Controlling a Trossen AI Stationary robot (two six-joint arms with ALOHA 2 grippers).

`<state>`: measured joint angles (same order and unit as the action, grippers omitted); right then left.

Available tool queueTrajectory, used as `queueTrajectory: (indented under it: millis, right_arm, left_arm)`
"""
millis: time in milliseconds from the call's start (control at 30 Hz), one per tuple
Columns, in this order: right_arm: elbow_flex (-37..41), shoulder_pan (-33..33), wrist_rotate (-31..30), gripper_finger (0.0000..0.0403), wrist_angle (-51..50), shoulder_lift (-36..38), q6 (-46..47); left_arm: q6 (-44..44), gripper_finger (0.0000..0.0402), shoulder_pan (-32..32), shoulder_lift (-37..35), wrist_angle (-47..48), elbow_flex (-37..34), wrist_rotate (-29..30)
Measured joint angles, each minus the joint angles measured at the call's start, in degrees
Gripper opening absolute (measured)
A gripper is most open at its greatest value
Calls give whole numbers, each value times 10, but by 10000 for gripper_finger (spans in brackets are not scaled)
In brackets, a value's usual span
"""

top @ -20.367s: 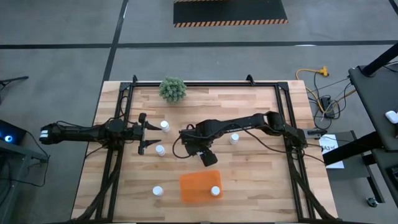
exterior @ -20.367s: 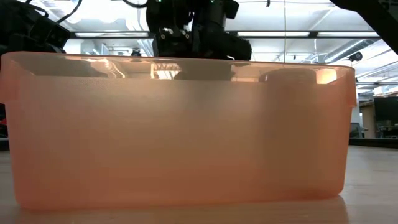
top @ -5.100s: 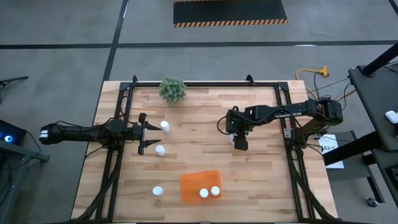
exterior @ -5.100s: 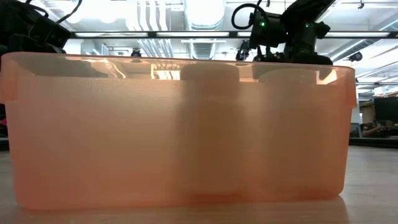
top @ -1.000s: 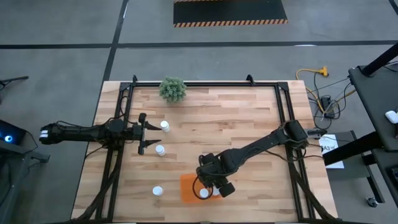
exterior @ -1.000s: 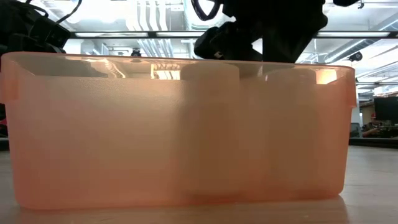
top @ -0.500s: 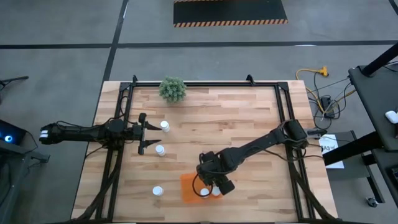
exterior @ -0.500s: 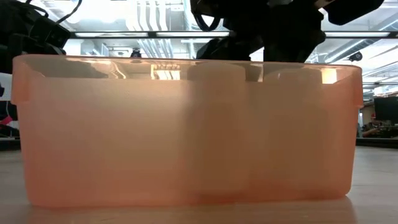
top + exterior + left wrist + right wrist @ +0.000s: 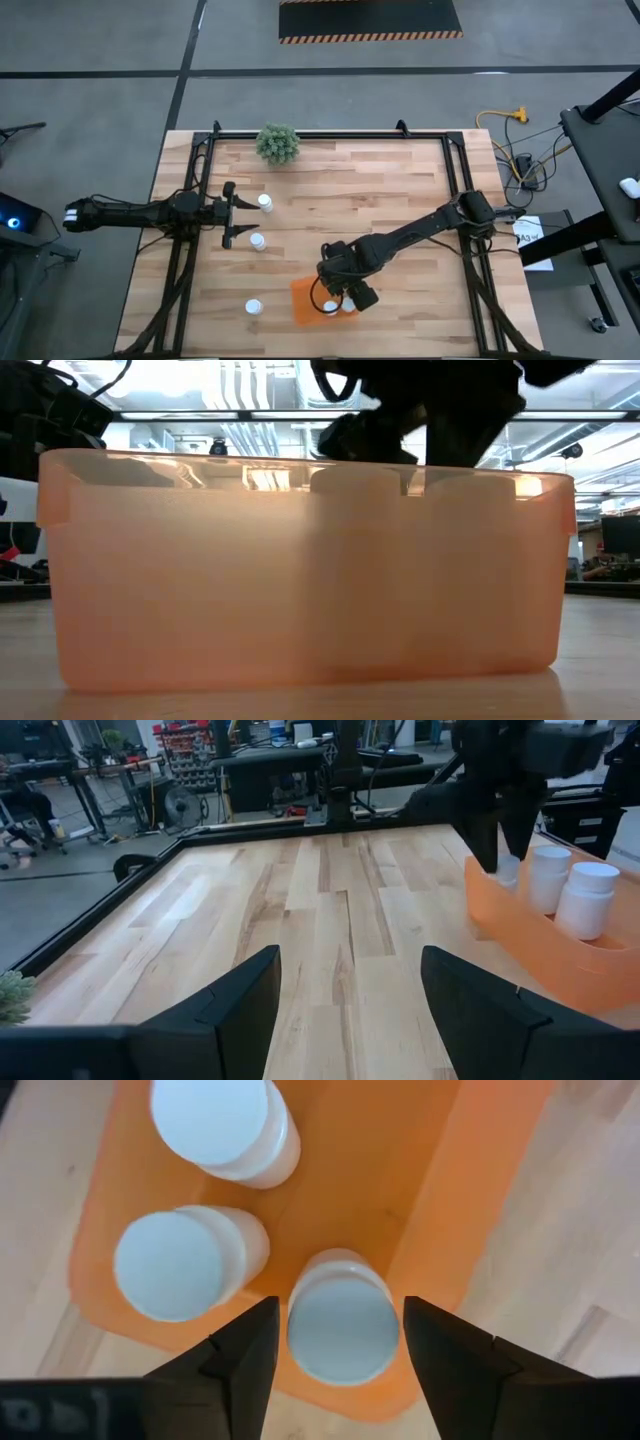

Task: Pick and place pill bottles into a basket
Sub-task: Put the pill bottle into the bin, then put the bottom pill bottle into the bin

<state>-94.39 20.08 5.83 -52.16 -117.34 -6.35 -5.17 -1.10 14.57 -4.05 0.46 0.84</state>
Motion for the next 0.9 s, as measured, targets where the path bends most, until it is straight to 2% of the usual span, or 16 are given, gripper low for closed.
queueTrajectory:
  millis: [600,900]
  right_arm:
    - [-1,-12,0,205,11,79,-21]
    - [-1,-17,0,205,81,91,-76]
  left_arm:
    - [0,224,0,0,0,0,0]
    - [0,224,0,0,0,0,0]
